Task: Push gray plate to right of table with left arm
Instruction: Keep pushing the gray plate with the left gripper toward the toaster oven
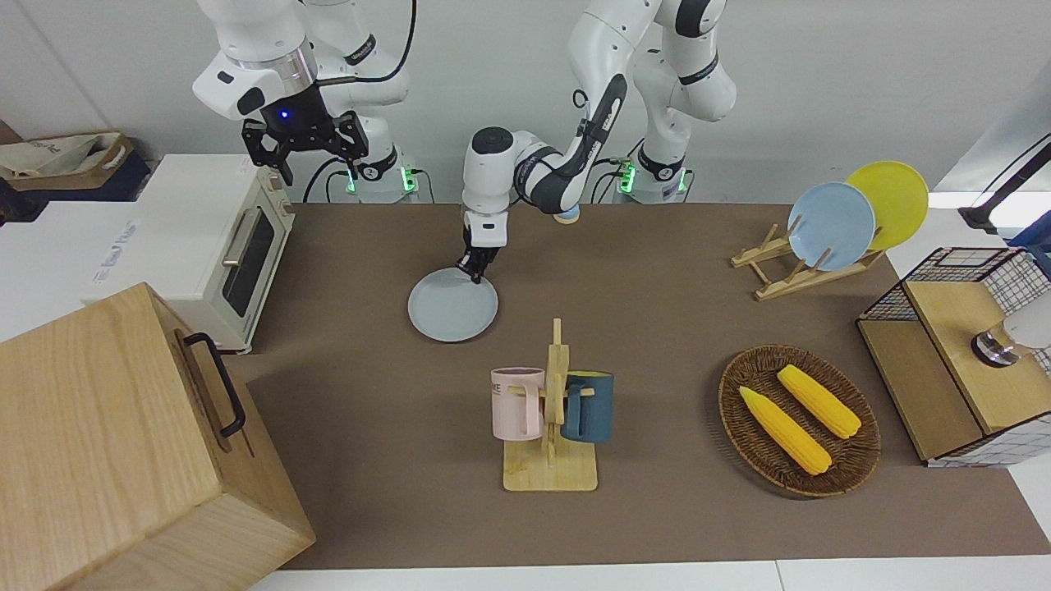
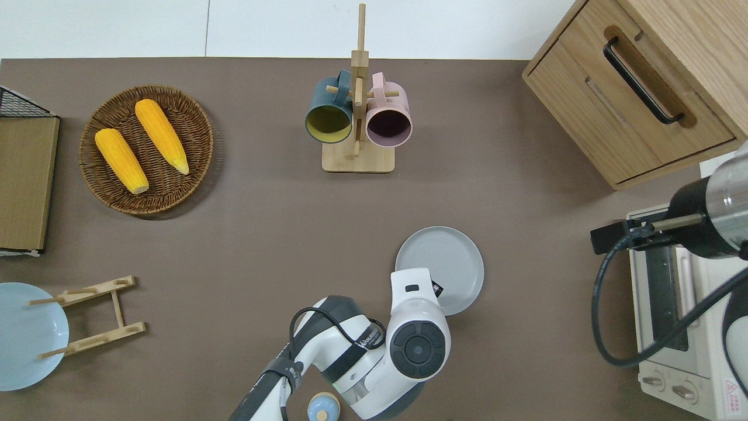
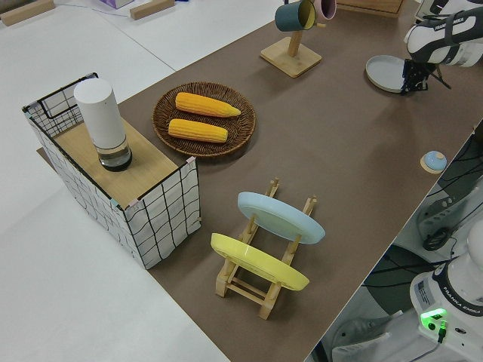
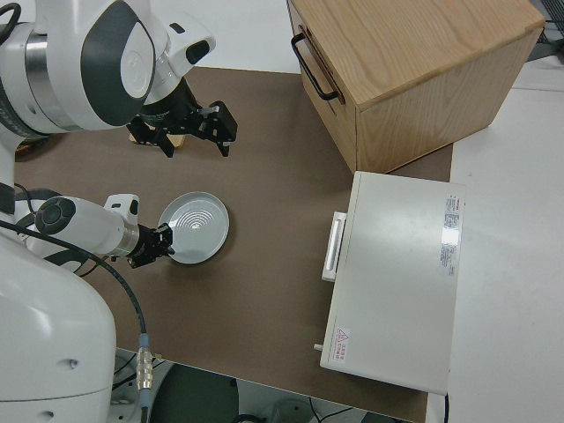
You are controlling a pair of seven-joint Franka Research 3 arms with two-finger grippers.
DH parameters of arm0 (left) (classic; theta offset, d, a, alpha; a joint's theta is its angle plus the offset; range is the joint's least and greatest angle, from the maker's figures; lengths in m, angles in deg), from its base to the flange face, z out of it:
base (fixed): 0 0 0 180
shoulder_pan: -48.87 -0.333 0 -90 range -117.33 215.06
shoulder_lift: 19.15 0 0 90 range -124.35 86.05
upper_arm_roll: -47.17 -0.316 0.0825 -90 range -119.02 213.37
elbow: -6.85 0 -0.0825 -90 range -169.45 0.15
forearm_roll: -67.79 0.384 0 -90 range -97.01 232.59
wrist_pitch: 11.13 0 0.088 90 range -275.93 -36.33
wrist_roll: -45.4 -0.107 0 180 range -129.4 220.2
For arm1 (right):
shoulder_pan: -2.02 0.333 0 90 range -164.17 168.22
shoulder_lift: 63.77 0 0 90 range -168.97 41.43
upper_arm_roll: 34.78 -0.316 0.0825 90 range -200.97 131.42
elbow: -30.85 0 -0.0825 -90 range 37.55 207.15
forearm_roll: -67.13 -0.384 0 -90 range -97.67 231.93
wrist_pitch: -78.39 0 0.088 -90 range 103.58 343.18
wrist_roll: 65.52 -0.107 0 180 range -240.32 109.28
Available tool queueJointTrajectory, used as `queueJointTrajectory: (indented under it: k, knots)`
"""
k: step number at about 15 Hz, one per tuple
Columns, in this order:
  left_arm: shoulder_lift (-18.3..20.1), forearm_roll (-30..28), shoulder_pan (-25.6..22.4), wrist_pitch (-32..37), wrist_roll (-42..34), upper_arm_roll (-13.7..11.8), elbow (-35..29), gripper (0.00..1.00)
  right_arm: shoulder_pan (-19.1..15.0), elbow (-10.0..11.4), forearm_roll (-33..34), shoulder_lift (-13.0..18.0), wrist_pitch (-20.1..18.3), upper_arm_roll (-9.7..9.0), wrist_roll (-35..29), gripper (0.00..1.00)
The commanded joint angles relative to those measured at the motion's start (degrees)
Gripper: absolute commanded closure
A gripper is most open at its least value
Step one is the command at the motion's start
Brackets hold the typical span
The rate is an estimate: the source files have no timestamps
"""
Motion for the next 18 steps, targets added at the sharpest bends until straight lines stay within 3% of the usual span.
queueJointTrajectory:
  k: [1,11,13,15,16,18]
  knots:
    - [-5.16,2.97,2.71,1.73,3.69,-0.47,5.27,1.0,-1.15,-0.45,-0.59,0.17,-0.83,-0.86,-0.14,0.017]
    - [-6.22,2.97,5.44,1.64,3.78,-0.64,6.76,1.0,-1.15,-0.45,-0.59,0.17,-0.83,-0.86,-0.05,0.017]
    - [-6.04,2.97,5.44,1.82,3.78,-0.82,6.77,0.94,-1.15,-0.45,-0.59,0.17,-0.83,-0.86,-0.05,0.017]
    - [-5.69,2.97,5.44,1.99,3.78,-0.91,6.85,0.78,-1.15,-0.45,-0.59,0.17,-0.91,-0.86,-0.05,0.017]
    - [-5.52,2.97,5.44,2.52,3.78,-0.99,6.85,0.61,-1.15,-0.45,-0.59,0.17,-0.83,-0.86,-0.05,0.017]
    - [-5.34,3.06,5.36,4.36,3.78,-1.17,8.25,0.41,-1.15,-0.45,-0.59,0.17,-0.83,-0.86,-0.05,0.017]
